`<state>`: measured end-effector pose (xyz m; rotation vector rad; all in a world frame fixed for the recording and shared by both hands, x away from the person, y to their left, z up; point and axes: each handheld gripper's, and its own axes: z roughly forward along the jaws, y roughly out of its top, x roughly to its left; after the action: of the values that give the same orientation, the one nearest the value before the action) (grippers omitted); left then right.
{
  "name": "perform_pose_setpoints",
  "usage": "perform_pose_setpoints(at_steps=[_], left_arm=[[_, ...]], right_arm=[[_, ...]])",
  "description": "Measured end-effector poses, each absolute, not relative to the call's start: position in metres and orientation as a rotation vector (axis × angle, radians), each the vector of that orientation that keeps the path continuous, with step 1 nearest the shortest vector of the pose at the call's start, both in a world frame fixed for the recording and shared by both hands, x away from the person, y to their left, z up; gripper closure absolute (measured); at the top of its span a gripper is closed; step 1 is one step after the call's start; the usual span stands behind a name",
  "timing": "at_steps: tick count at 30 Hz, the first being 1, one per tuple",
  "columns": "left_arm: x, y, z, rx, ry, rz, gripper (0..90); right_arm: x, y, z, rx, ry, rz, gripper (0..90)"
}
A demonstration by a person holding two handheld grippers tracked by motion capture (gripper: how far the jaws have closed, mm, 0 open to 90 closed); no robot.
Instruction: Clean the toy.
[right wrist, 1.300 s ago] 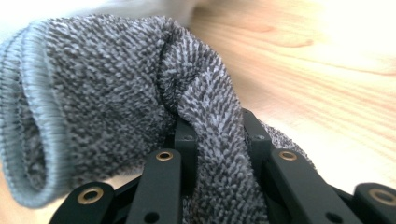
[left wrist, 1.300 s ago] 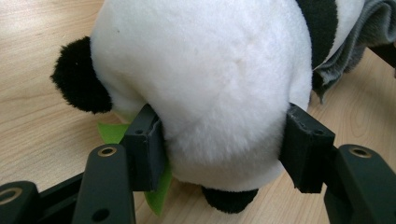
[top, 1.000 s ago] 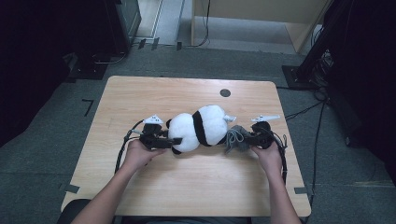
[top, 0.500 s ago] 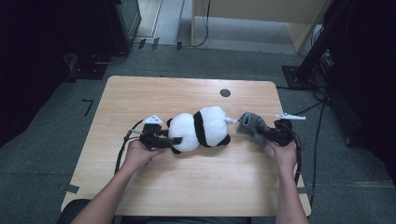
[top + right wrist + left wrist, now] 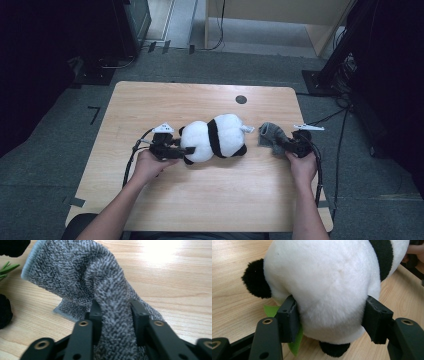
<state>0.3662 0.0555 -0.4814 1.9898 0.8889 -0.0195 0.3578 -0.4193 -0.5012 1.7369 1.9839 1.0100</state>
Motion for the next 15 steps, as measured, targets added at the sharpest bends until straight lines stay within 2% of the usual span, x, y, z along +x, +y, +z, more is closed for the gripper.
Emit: perform_pose_setpoints(at_steps=[6,15], left_arm=[[0.366,0.055,-0.481,1.988,0.894,-0.02,36.7],[0.366,0.055,-0.48,1.983,0.906,-0.025,36.5]], right_arm=[[0.356,-0.422,-0.493,1.747,1.933,1.046,45.2],[0.345,-0.414,-0.464,1.631,1.893,1.138,39.9]])
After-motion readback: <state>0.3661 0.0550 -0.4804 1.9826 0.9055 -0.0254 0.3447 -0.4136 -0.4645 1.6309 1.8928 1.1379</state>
